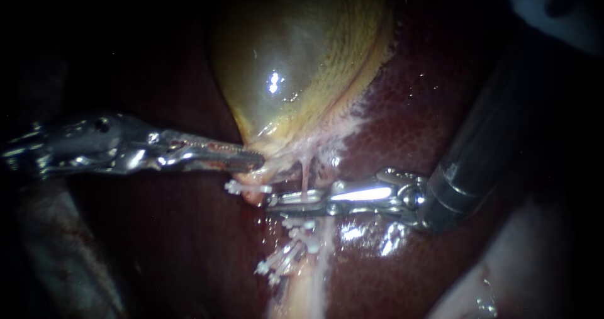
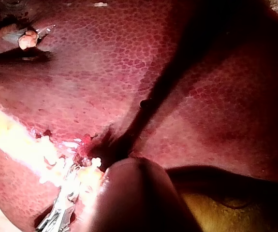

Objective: Going back third clip right tube

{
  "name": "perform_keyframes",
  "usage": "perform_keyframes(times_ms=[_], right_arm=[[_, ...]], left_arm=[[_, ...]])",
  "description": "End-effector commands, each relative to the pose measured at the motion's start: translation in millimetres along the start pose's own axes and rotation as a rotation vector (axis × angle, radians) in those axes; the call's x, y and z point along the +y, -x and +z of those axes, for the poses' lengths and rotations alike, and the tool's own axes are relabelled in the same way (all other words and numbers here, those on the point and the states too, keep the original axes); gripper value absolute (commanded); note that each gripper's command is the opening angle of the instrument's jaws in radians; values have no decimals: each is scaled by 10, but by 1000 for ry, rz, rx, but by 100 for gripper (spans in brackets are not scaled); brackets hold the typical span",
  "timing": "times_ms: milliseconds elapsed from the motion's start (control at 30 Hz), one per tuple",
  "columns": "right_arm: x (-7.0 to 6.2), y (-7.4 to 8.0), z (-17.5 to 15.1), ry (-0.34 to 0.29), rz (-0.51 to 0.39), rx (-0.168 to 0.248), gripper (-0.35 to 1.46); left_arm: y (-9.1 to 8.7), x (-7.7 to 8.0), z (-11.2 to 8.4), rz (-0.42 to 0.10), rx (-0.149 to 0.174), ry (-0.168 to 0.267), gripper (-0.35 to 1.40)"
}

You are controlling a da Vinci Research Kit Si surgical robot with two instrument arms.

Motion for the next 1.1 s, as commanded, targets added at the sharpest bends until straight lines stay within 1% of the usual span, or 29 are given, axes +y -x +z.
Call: perform_keyframes(times_ms=[33, 300, 367, 400, 467, 533, 633, 800, 1100], right_arm=[[0, 0, 0, 0, 0, 0, -35], [-3, 1, 0, -3, -1, 2, -34], [-4, 1, 1, -3, 0, 2, -13], [-4, 1, 1, -4, 0, 5, 1], [-4, 0, 3, -5, -24, 6, 18], [-5, 0, 4, -4, -54, 4, 30], [-5, 0, 6, -3, -95, 4, 40], [-5, 0, 7, -3, -143, 3, 47], [-5, 0, 8, -1, -196, -1, 53]], left_arm=[[0, 0, 0, 0, 0, 0, -35], [0, 0, 0, 0, 0, -1, -35], [0, 0, 0, 0, 0, -1, -35], [0, 0, 0, 0, 0, -1, -35], [0, 0, 0, 0, 0, -1, -35], [0, 1, 0, 0, 0, -1, -35], [0, 1, 0, -1, 0, -1, -35], [-1, 1, 0, -1, 0, -1, -35], [0, 1, 0, -1, 0, -1, -35]])
